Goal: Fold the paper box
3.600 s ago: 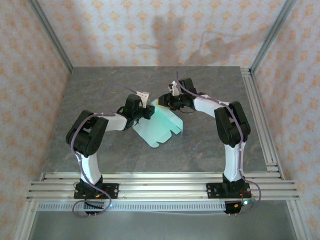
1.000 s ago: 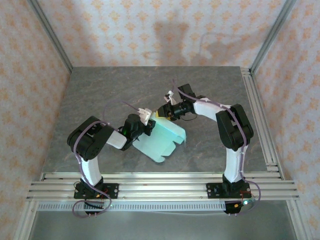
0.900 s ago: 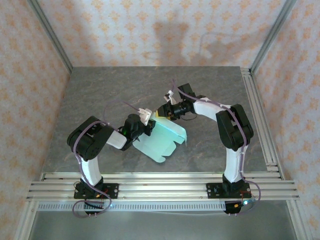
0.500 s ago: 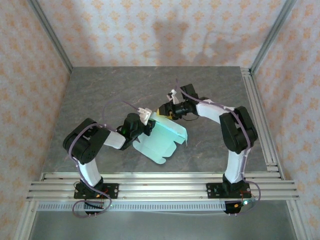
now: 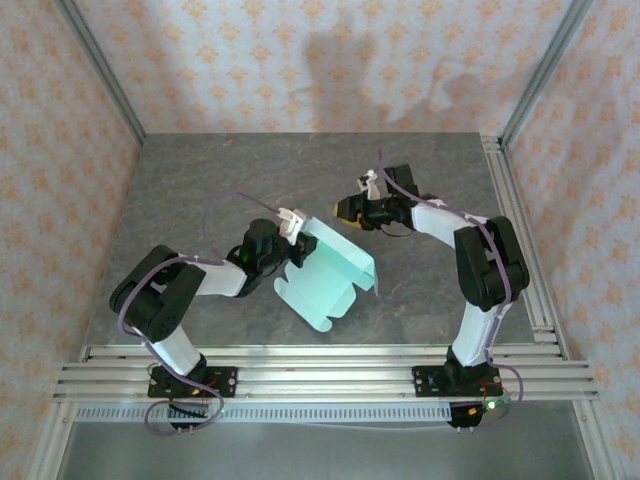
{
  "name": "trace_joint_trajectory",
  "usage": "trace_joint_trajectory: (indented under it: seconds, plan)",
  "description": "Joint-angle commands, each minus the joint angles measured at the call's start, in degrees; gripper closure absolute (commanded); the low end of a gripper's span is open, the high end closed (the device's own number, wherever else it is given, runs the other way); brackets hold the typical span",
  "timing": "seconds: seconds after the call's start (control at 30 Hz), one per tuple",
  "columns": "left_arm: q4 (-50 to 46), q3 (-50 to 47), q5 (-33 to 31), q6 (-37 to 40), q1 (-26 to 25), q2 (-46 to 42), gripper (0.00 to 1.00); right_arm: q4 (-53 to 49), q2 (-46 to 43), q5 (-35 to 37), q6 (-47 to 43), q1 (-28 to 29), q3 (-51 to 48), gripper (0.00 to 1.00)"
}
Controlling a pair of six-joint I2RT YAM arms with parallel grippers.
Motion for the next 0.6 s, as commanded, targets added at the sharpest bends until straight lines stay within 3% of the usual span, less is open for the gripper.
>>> trace_joint_trajectory:
  seconds: [0.0,0.17,0.47,0.57]
  plan:
    - [-0.08,1.94,3.35,-1.77,0.34,-1.35,1.00,-0.26,-1.43,-3.72,-3.35,1.45,-1.70,0.49]
    - [-0.02,3.24,3.10,-3.05,0.37,-0.53,1.00,-0.12,-2.63,-4.89,-4.97,2.85,-2.99,0.49]
    - [-1.24,5.41,-3.02,-4.59,0.52,0.71,1.00,-0.44,-2.66,-4.72,-5.91,5.08,-3.00,0.49]
    - [-2.27,5.60,-3.07,-3.45,0.54,1.28,1.00,-2.18,-3.42,-1.44,-7.22,4.82,-2.50,0.49]
